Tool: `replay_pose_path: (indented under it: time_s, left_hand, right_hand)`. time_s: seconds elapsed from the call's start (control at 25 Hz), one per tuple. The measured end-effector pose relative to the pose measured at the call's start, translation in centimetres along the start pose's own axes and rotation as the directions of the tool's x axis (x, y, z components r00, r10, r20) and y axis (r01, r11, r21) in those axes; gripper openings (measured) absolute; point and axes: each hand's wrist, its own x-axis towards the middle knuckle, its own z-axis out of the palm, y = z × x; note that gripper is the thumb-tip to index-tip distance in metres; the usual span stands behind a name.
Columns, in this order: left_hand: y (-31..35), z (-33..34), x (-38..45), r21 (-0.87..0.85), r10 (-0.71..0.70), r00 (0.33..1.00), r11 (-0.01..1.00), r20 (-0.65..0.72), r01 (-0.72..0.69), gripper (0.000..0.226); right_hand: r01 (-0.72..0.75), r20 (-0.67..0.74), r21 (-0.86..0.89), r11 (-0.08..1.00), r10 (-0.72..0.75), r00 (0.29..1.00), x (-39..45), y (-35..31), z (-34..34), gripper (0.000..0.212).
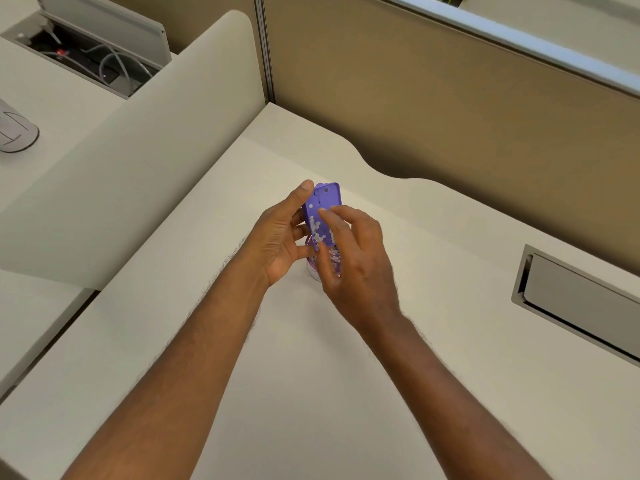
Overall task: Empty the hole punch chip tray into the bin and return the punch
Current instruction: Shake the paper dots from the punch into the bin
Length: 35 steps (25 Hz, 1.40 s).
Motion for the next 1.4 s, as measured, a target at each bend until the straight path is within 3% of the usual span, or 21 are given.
replay_pose_path:
  time_s: [0.16,0.44,0.76,1.16,1.4]
  left_hand:
    - [0.1,-0.1,-0.3,0.035,0.008,1.000,0.999,0.007,-0.008,0.053]
    - [-0.1,-0.2,-0.5,0.035,0.059,0.998,0.998,0.000,-0.059,0.047]
    - [0.0,0.0,-0.7,0.069,0.108,0.994,0.992,-0.006,-0.108,0.043]
    - [-0.1,0.5,-1.0,0.077,0.130,0.991,0.989,-0.012,-0.129,0.043]
    - [0.0,0.7,-1.2,0.089,0.141,0.990,0.986,-0.005,-0.140,0.044]
  right_hand:
    - [0.074,0.092,-0.100,0.992,-0.064,0.994,-0.1,-0.2,1.0,0.068]
    - [0.127,0.188,-0.122,0.984,-0.102,0.977,-2.4,1.1,0.9,0.069]
    - [0.017,0.152,-0.061,0.998,-0.007,0.988,-2.3,1.3,0.0,0.046]
    - [0.004,0.188,-0.058,0.998,0.007,0.982,-2.6,0.6,0.2,0.039]
    - [-0.017,0.190,-0.090,0.996,0.034,0.981,-2.4,0.4,0.3,0.052]
